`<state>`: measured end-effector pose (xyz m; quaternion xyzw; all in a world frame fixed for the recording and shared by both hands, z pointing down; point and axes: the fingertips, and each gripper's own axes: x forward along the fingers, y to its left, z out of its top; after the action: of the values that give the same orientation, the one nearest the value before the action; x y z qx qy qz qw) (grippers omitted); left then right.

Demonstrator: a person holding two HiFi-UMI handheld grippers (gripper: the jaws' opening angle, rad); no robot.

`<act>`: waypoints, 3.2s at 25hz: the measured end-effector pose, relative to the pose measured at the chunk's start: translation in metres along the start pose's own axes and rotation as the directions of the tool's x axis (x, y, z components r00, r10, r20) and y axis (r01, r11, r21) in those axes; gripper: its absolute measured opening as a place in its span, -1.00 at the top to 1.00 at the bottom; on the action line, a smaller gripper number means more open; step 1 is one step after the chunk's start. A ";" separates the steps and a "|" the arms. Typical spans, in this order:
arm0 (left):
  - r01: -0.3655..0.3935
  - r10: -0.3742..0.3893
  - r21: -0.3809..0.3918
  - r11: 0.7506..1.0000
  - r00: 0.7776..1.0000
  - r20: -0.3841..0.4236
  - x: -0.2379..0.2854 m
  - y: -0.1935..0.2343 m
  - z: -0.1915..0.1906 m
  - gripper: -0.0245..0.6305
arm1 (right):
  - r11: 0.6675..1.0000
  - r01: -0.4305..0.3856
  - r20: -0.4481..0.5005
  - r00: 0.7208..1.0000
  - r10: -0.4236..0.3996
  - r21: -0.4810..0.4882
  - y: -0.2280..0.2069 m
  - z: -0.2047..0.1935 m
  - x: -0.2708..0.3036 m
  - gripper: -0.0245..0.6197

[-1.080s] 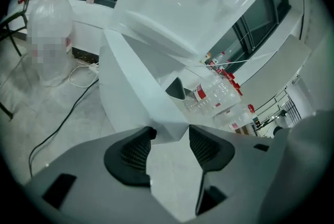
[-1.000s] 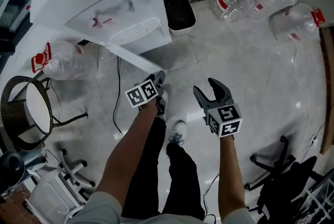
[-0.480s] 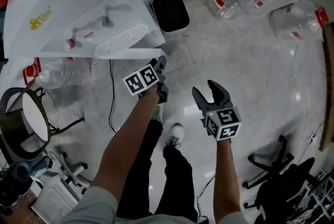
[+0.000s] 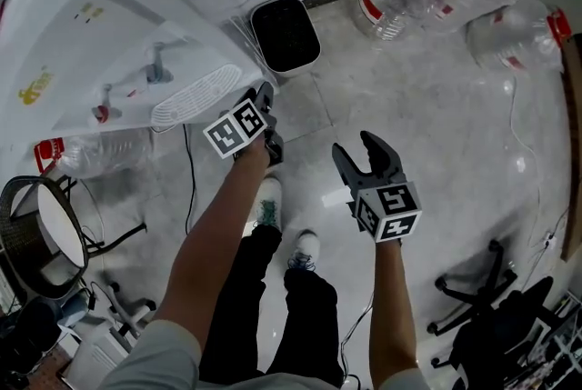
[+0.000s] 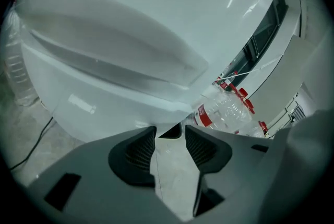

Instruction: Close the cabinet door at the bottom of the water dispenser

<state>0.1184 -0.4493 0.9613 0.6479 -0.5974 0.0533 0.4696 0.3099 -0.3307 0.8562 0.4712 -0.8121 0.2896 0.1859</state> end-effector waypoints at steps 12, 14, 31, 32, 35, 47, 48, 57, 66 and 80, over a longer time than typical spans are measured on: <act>0.064 -0.059 0.255 0.965 0.998 -0.026 -0.040 -0.013 -0.004 0.43 | 0.999 0.042 -0.009 0.999 -0.042 0.002 0.007 0.014 -0.031 0.08; 0.098 -0.091 0.290 0.952 0.995 -0.037 -0.069 -0.025 -0.001 0.49 | 0.999 0.045 -0.010 0.999 -0.045 -0.010 0.015 0.026 -0.048 0.09; 0.115 -0.195 0.731 0.673 0.980 0.026 -0.441 -0.136 0.163 0.84 | 0.964 0.043 0.148 0.989 -0.004 -0.263 0.181 0.259 -0.261 0.84; 0.102 -0.201 0.747 0.657 0.979 0.043 -0.461 -0.141 0.176 0.84 | 0.952 0.051 0.154 0.988 -0.004 -0.303 0.192 0.272 -0.272 0.84; 0.065 -0.225 0.778 0.625 0.969 0.100 -0.517 -0.156 0.215 0.84 | 0.919 0.090 0.187 0.982 -0.019 -0.383 0.220 0.308 -0.301 0.84; -0.060 -0.369 0.918 0.392 0.904 0.217 -0.690 -0.208 0.329 0.84 | 0.824 0.175 0.361 0.932 0.038 -0.539 0.366 0.430 -0.380 0.84; -0.068 -0.387 0.922 0.382 0.894 0.226 -0.701 -0.213 0.338 0.84 | 0.821 0.180 0.376 0.926 0.044 -0.541 0.375 0.438 -0.384 0.84; -0.097 -0.481 0.920 0.379 0.829 0.285 -0.767 -0.228 0.382 0.84 | 0.805 0.171 0.432 0.895 0.115 -0.568 0.453 0.456 -0.400 0.84; -0.144 -0.534 0.923 0.357 0.779 0.328 -0.811 -0.232 0.404 0.84 | 0.760 0.204 0.501 0.847 0.179 -0.617 0.495 0.498 -0.417 0.84; -0.162 -0.583 0.934 0.319 0.744 0.327 -0.830 -0.254 0.408 0.84 | 0.721 0.201 0.514 0.823 0.243 -0.663 0.521 0.518 -0.416 0.84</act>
<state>-0.1054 -0.1617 0.0740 0.8492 -0.4758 0.0983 -0.2070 0.0422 -0.1892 0.0675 0.4213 -0.8825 -0.1866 0.0942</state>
